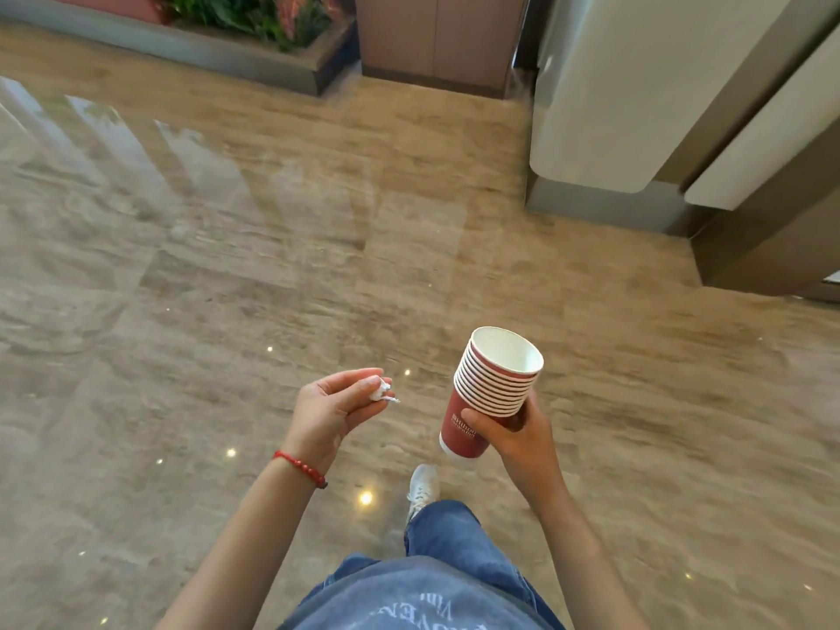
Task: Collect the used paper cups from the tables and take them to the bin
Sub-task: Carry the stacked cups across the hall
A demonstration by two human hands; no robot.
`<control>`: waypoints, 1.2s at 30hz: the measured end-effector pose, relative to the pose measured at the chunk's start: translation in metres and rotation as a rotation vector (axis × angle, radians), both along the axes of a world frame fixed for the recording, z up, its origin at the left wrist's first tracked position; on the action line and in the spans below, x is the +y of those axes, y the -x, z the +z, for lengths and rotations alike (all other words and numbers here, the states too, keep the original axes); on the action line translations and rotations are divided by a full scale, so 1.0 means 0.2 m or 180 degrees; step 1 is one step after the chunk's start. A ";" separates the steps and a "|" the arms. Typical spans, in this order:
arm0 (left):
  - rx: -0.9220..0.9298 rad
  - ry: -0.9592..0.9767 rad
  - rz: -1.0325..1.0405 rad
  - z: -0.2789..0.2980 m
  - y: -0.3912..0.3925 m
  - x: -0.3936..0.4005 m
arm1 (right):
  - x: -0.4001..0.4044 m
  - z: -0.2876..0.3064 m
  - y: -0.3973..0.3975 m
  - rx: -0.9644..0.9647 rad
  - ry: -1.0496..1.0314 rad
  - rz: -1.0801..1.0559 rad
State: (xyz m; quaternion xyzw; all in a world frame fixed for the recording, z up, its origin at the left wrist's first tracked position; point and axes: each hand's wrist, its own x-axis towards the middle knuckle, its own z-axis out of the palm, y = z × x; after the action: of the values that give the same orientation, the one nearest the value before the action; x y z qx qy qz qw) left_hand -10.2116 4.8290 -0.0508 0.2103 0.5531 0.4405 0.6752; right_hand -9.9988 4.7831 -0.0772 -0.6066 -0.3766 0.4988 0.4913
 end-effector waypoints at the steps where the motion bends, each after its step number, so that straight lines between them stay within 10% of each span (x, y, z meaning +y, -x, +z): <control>1: 0.0000 -0.0001 -0.0002 0.01 -0.03 0.08 | 0.08 0.01 -0.03 -0.0014 -0.0020 -0.0013; 36: 0.0074 -0.0006 -0.0537 0.11 -0.57 3.69 | 3.54 0.18 -0.52 -0.0120 0.0028 -0.0451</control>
State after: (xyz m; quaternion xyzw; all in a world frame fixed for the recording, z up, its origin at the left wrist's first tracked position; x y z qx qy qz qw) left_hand -10.0982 5.5675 -0.0279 0.2619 0.5408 0.3800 0.7032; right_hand -9.8946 5.4909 -0.0403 -0.6432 -0.3397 0.4529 0.5154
